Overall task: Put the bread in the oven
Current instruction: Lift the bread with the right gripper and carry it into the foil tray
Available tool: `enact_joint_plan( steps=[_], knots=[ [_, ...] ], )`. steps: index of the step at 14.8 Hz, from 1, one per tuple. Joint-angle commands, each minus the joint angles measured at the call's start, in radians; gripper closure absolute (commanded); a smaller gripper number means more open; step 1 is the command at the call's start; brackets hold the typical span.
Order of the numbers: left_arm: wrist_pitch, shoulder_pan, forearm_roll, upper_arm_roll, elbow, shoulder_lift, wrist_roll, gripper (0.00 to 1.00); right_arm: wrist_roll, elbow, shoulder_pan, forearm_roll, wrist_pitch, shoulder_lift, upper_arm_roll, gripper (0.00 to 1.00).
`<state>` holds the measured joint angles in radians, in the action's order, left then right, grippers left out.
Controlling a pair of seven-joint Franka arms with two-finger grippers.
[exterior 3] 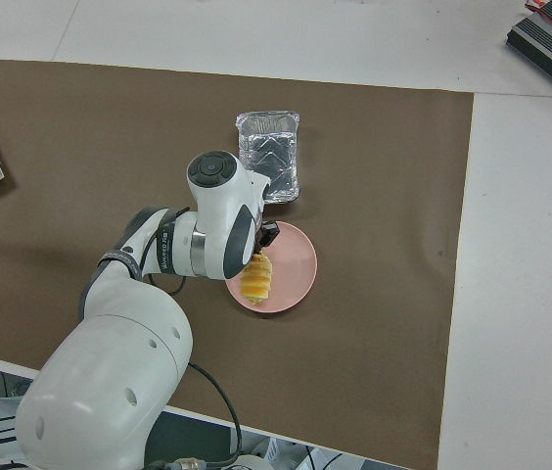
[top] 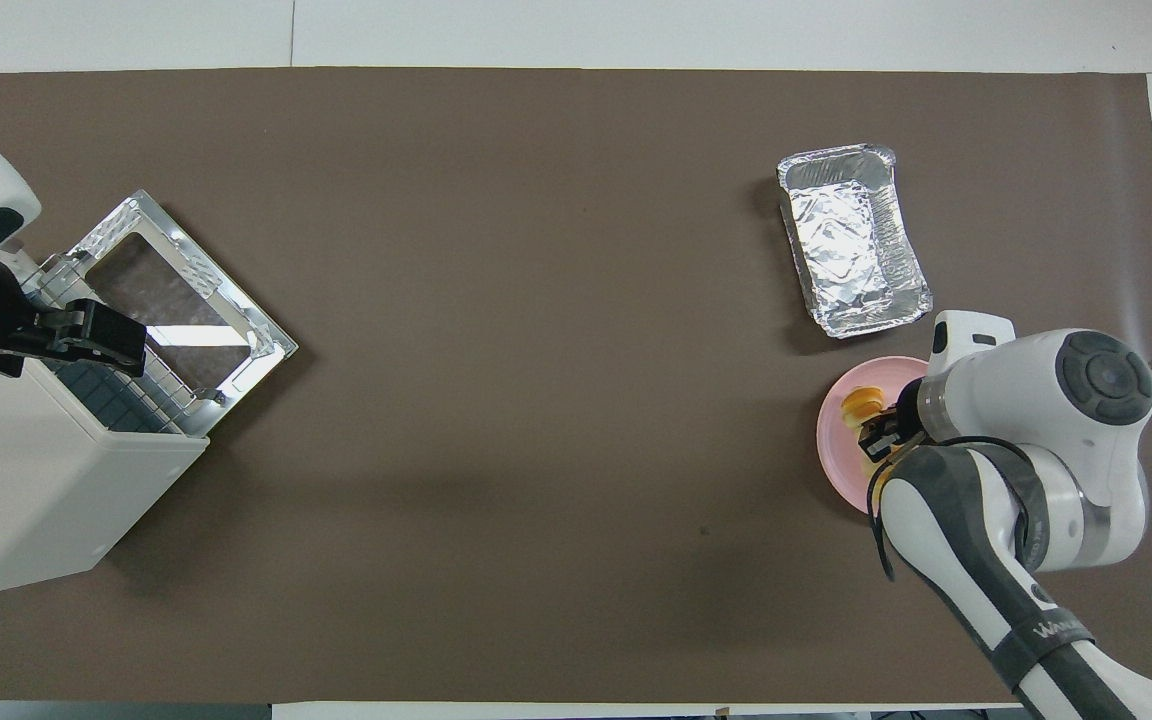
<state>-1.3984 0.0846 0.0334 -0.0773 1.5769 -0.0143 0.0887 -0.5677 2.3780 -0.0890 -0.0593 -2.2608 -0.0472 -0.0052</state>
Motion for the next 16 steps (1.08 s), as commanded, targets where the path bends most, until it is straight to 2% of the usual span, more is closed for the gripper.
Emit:
enact_joint_plan(
  steps=[1, 4, 8, 12, 16],
  knots=[
    [-0.019, -0.005, -0.013, 0.001, 0.029, -0.027, 0.005, 0.00, 0.034, -0.202, 0.014, -0.013, 0.205, 0.033, 0.002, 1.00],
    [-0.019, -0.006, -0.013, 0.001, 0.029, -0.027, 0.005, 0.00, 0.120, -0.417, 0.011, -0.014, 0.335, 0.110, 0.001, 1.00],
    [-0.019, -0.005, -0.013, 0.001, 0.029, -0.027, 0.003, 0.00, 0.170, -0.534, 0.002, -0.013, 0.305, 0.182, -0.001, 1.00],
    [-0.019, -0.006, -0.013, 0.001, 0.029, -0.027, 0.005, 0.00, 0.229, -0.707, 0.005, -0.013, 0.302, 0.323, -0.001, 1.00],
    [-0.019, -0.006, -0.013, 0.001, 0.029, -0.027, 0.005, 0.00, 0.246, -0.919, 0.018, -0.013, 0.311, 0.531, -0.006, 1.00]
  ],
)
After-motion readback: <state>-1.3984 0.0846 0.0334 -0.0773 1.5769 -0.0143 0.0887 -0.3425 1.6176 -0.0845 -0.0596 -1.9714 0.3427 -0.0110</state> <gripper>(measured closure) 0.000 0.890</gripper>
